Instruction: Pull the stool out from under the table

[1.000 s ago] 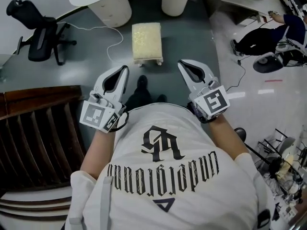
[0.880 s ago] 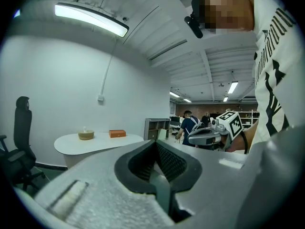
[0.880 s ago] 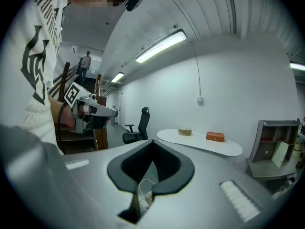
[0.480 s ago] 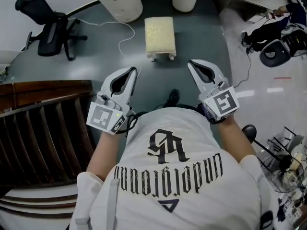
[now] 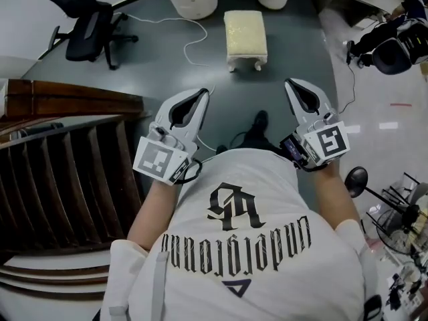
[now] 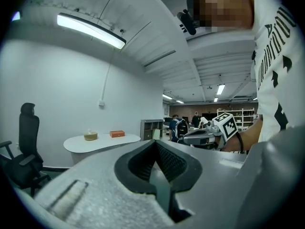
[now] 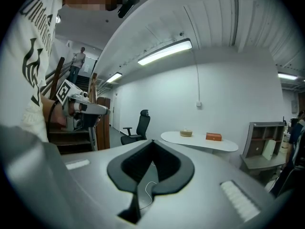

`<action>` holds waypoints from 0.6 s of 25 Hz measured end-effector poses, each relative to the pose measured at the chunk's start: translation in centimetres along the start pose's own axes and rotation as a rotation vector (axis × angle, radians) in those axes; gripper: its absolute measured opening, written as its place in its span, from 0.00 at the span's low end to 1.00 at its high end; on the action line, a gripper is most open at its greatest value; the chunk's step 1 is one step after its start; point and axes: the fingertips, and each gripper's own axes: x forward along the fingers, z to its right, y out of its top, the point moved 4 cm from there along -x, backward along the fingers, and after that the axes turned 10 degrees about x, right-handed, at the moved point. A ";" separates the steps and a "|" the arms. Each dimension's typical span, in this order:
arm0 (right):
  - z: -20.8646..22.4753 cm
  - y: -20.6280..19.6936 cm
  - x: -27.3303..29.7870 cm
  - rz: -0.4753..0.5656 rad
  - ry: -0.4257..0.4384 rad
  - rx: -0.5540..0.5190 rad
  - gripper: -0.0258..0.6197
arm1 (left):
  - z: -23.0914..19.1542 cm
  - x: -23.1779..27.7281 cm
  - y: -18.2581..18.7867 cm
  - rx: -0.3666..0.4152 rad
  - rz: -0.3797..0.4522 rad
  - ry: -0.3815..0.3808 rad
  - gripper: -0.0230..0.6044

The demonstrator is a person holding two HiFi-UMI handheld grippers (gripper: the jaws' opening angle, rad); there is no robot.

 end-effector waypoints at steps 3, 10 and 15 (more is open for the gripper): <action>-5.2 0.0 -1.3 0.010 -0.015 -0.012 0.04 | 0.6 -5.4 0.4 0.034 0.028 -0.010 0.05; -13.6 -0.6 -4.7 0.000 -0.016 -0.020 0.04 | 2.8 -12.8 0.1 0.024 0.055 -0.040 0.05; -16.1 -0.9 -7.1 -0.015 0.006 -0.017 0.04 | 4.6 -14.7 0.3 0.018 0.061 -0.046 0.05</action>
